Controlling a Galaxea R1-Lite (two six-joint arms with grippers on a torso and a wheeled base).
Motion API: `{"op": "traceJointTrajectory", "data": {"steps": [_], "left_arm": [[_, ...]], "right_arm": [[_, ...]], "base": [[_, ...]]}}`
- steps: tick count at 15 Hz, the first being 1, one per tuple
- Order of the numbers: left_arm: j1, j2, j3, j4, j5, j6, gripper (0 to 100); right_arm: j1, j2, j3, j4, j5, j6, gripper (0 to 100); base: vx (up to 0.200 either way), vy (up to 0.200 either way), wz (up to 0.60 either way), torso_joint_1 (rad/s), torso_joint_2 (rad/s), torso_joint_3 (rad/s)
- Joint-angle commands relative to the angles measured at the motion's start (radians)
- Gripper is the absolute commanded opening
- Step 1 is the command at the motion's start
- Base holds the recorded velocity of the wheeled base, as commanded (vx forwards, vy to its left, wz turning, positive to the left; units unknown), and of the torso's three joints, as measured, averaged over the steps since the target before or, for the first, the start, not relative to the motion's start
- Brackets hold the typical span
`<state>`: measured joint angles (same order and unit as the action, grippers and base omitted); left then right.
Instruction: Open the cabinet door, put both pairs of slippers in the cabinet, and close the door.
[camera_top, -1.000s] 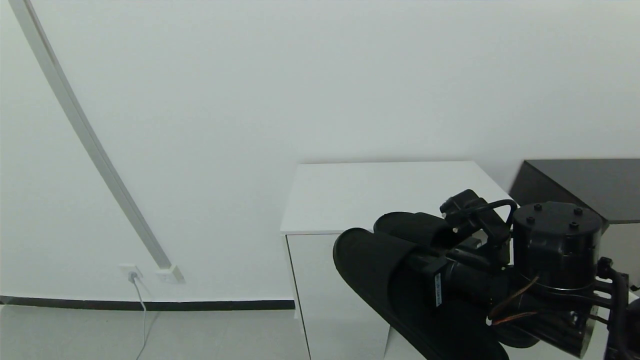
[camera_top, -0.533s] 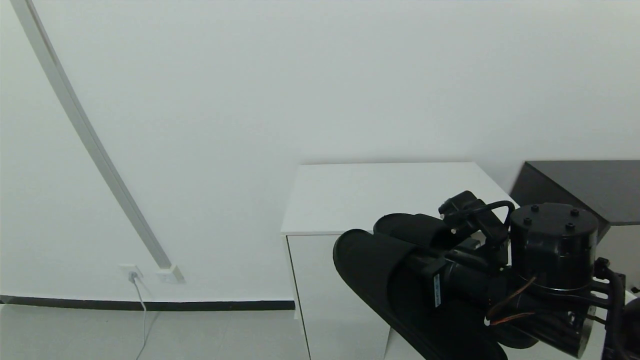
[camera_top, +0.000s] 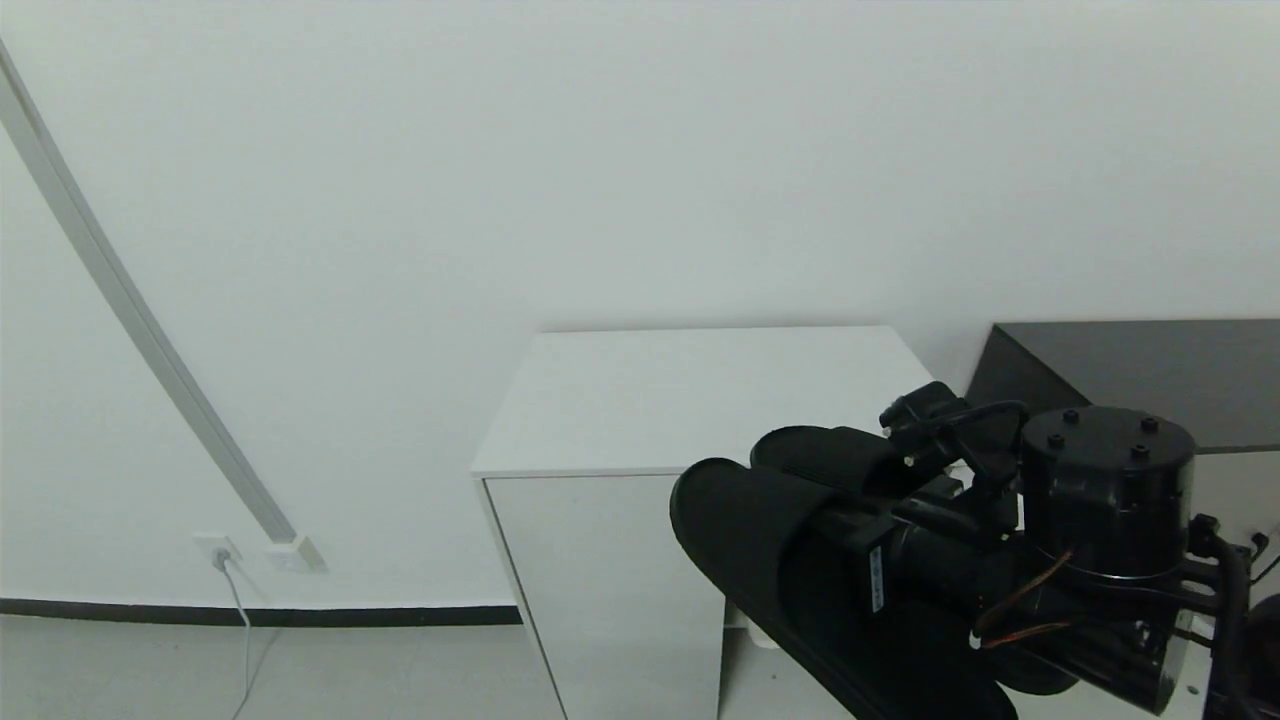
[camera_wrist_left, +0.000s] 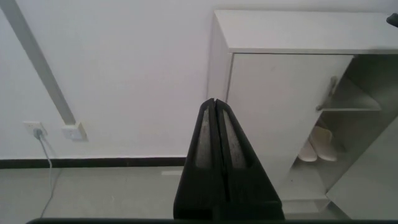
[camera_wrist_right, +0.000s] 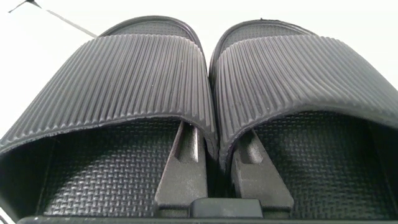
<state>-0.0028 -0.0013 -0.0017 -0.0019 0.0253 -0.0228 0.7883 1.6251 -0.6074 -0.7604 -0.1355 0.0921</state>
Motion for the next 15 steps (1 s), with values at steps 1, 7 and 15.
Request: {"op": "traceJointTrajectory", "data": {"steps": [1, 7, 15], "left_arm": [[0.000, 0.001, 0.000, 0.000, 0.001, 0.000, 0], [0.000, 0.001, 0.000, 0.000, 0.001, 0.000, 0], [0.000, 0.001, 0.000, 0.000, 0.001, 0.000, 0]], "right_arm": [[0.002, 0.002, 0.000, 0.000, 0.001, 0.000, 0], [0.009, 0.002, 0.000, 0.000, 0.001, 0.000, 0], [0.016, 0.002, 0.008, 0.000, 0.001, 0.001, 0]], "base": [[0.000, -0.200, 0.00, 0.002, -0.01, 0.002], [0.000, -0.200, 0.00, 0.005, 0.00, 0.003], [0.000, 0.000, 0.00, 0.000, 0.00, 0.000]]}}
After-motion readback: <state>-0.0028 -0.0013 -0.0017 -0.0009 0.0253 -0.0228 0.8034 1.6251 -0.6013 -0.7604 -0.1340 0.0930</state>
